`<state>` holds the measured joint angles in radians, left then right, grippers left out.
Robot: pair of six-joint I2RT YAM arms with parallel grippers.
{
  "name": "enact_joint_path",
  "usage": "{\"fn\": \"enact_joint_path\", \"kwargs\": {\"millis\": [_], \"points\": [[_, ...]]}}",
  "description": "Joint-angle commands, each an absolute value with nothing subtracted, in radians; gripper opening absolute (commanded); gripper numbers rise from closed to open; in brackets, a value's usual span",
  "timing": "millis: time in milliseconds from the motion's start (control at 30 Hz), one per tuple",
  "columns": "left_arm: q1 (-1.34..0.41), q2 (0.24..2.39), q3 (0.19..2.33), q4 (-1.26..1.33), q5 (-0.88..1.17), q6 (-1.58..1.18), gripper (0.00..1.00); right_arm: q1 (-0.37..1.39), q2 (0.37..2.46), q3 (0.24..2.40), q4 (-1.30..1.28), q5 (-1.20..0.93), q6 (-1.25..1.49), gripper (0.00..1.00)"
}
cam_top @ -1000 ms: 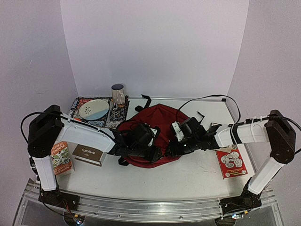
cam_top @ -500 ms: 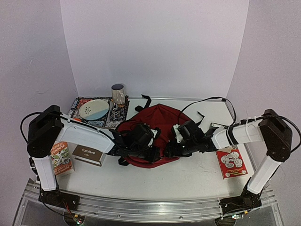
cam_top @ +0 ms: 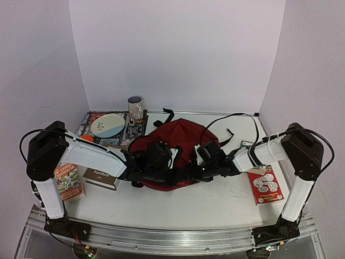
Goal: Pack the student bag
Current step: Unzip the largest pocket of the student bag.
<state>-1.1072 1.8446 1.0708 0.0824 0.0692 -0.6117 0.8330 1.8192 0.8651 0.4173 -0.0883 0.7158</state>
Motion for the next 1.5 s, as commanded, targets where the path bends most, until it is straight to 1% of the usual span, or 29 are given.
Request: {"fn": "enact_joint_path", "kwargs": {"millis": [0, 33, 133, 200, 367, 567, 800, 933, 1067, 1100, 1167, 1300, 1467], "points": [[-1.123, 1.769, 1.054, 0.151, 0.1, -0.619, 0.0, 0.831, 1.902, 0.858, 0.362, -0.026, 0.734, 0.53], [-1.123, 1.762, 1.047, 0.151, 0.089, -0.617, 0.0, 0.831, 1.903, 0.857, 0.362, -0.028, 0.729, 0.46], [-1.123, 1.74, 1.016, 0.149, 0.049, -0.6, 0.0, 0.829, 1.881, 0.853, 0.364, -0.022, 0.715, 0.2], [-1.123, 1.729, 0.994, 0.144, 0.022, -0.591, 0.0, 0.826, 1.856, 0.85, 0.362, -0.015, 0.704, 0.11], [-1.122, 1.695, 0.951, 0.094, -0.061, -0.569, 0.0, 0.798, 1.792, 0.854, 0.334, -0.009, 0.67, 0.0], [-1.12, 1.629, 0.915, 0.008, -0.191, -0.548, 0.0, 0.75, 1.7, 0.855, 0.27, -0.012, 0.61, 0.0], [-1.118, 1.549, 0.875, -0.086, -0.285, -0.552, 0.0, 0.653, 1.593, 0.829, 0.191, -0.01, 0.525, 0.0], [-1.093, 1.496, 0.848, -0.125, -0.358, -0.546, 0.0, 0.606, 1.57, 0.834, 0.163, -0.011, 0.471, 0.0], [-1.053, 1.488, 0.839, -0.144, -0.407, -0.544, 0.0, 0.599, 1.57, 0.866, 0.137, 0.002, 0.449, 0.01], [-1.051, 1.495, 0.846, -0.144, -0.405, -0.539, 0.0, 0.602, 1.57, 0.873, 0.14, -0.026, 0.44, 0.03], [-1.051, 1.51, 0.87, -0.134, -0.358, -0.538, 0.0, 0.633, 1.571, 0.892, 0.144, -0.037, 0.411, 0.12], [-1.051, 1.519, 0.902, -0.069, -0.238, -0.539, 0.0, 0.73, 1.555, 0.935, 0.123, 0.0, 0.351, 0.3], [-1.051, 1.496, 0.91, -0.007, -0.128, -0.548, 0.0, 0.837, 1.507, 0.952, 0.137, 0.052, 0.269, 0.48]]}}
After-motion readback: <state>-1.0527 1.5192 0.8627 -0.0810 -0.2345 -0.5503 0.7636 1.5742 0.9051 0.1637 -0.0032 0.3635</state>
